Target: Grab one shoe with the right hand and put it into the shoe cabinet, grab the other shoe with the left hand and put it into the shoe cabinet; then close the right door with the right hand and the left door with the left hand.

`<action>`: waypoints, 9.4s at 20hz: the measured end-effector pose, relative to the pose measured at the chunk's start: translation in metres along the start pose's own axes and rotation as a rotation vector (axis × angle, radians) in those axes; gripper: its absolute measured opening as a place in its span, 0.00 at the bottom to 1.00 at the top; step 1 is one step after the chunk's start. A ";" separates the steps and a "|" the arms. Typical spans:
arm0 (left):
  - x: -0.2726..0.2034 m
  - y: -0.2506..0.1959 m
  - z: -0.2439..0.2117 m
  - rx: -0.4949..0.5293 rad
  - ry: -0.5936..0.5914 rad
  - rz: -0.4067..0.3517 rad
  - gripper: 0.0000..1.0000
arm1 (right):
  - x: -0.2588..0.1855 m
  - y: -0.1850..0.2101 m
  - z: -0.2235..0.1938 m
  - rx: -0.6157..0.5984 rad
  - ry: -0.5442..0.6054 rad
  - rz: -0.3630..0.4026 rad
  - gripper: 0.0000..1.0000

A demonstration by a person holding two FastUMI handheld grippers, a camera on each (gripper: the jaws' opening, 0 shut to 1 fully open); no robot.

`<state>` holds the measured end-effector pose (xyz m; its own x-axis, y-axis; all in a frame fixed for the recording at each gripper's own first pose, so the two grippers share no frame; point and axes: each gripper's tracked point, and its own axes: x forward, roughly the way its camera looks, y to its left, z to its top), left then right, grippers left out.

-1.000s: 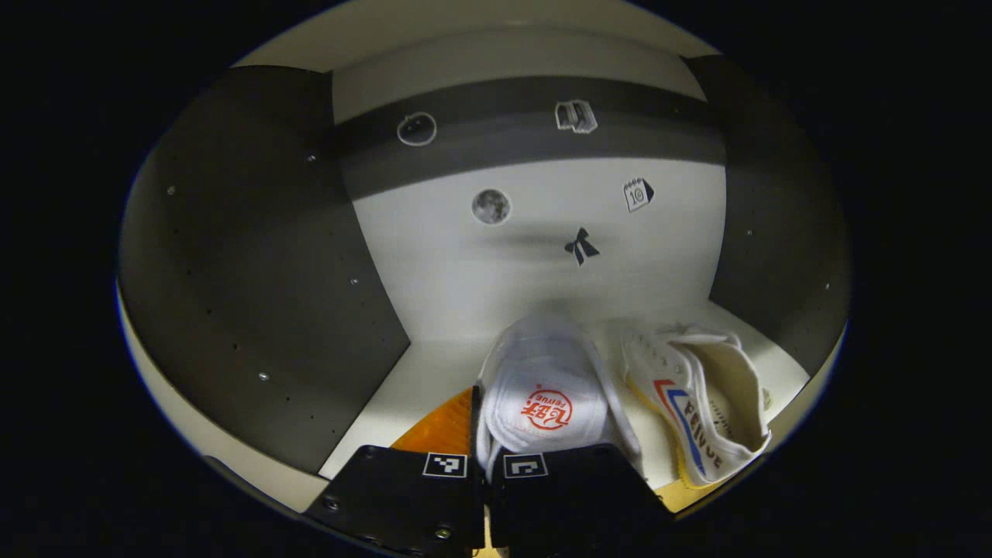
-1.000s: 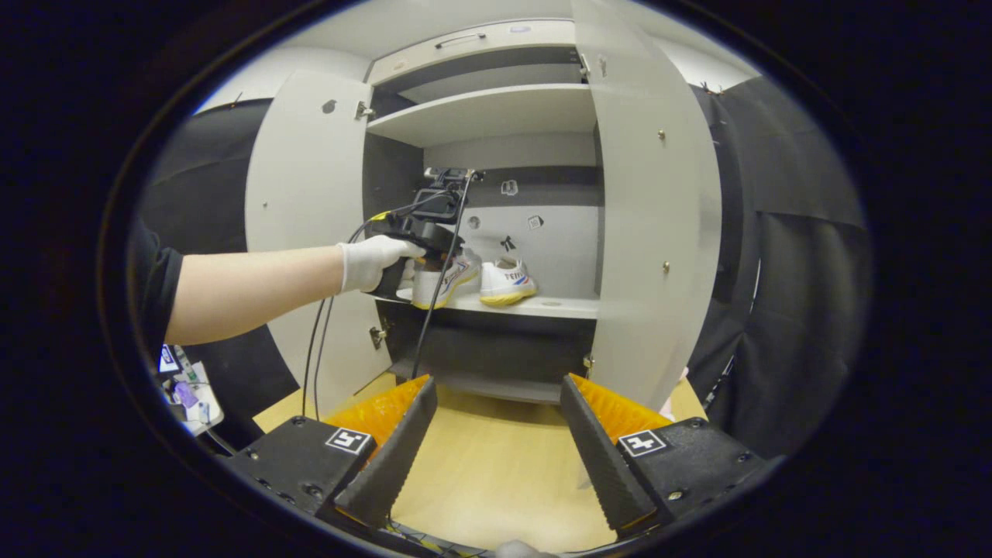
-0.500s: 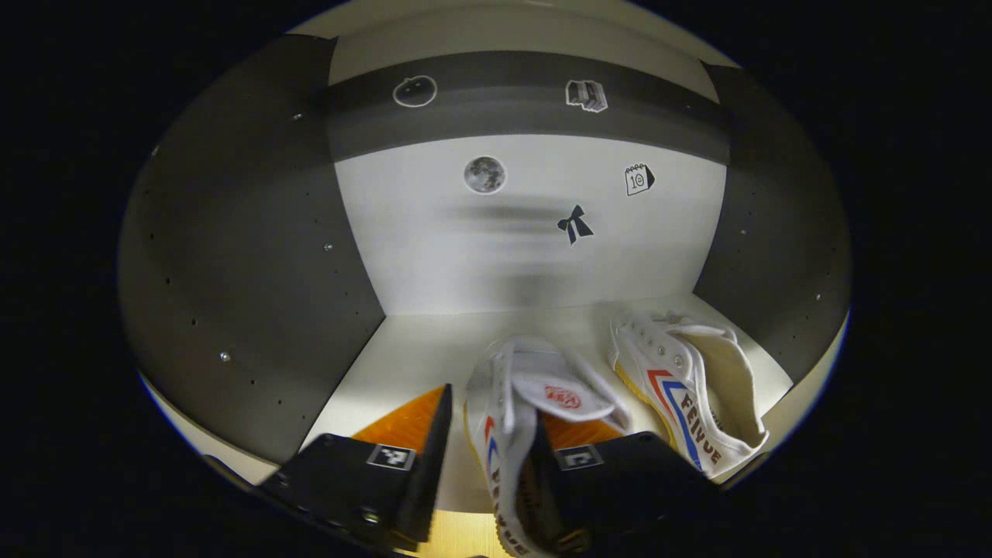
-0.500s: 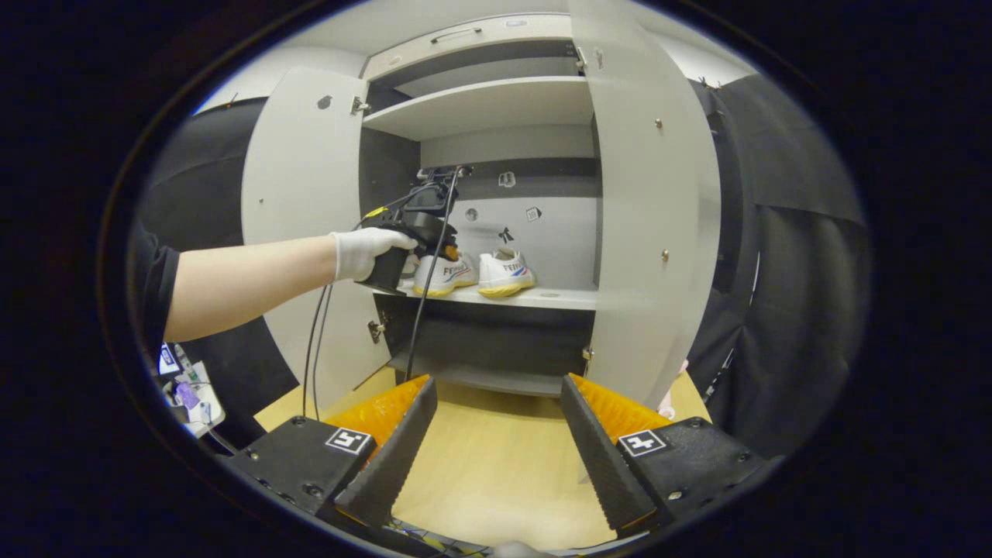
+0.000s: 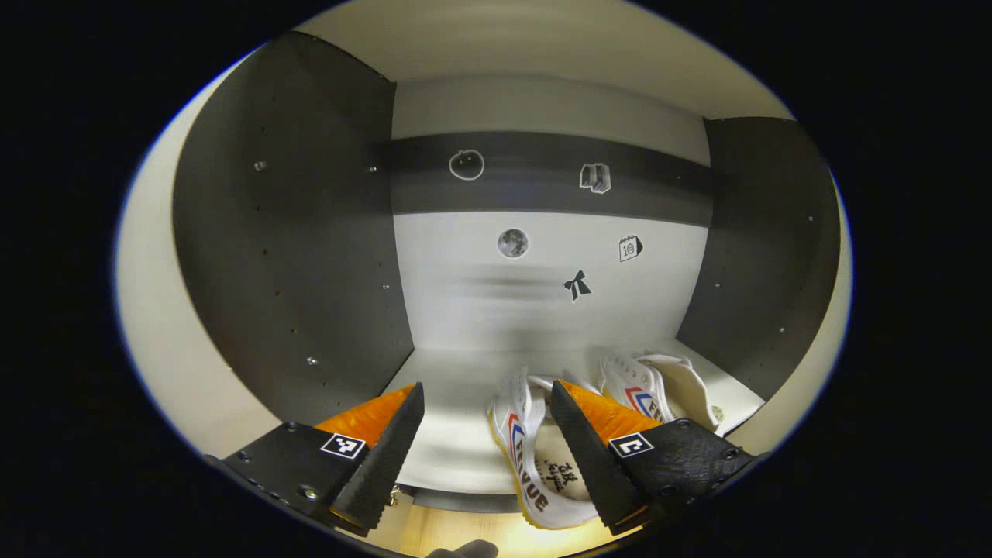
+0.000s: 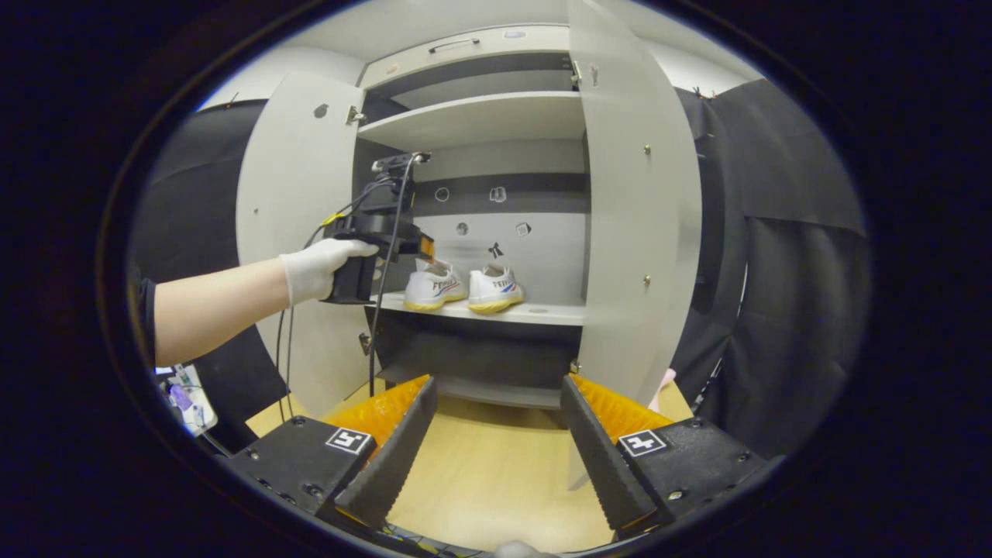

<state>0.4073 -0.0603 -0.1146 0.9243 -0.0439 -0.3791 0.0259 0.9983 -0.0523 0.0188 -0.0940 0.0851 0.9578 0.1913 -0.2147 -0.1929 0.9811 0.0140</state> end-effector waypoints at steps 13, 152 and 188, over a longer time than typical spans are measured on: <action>-0.155 -0.021 0.007 0.110 -0.286 -0.004 0.97 | -0.022 -0.023 0.025 0.008 -0.083 -0.100 1.00; -0.402 0.046 -0.076 0.036 -0.344 0.044 0.96 | -0.108 0.038 0.046 0.045 -0.139 -0.130 0.99; -0.414 0.045 -0.068 0.033 -0.382 0.048 0.96 | -0.114 0.052 0.058 0.042 -0.158 -0.108 0.99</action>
<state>0.0004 0.0004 -0.0225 0.9999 0.0143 -0.0086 -0.0144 0.9998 -0.0105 -0.0881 -0.0631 0.1665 0.9946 0.0836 -0.0613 -0.0812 0.9959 0.0405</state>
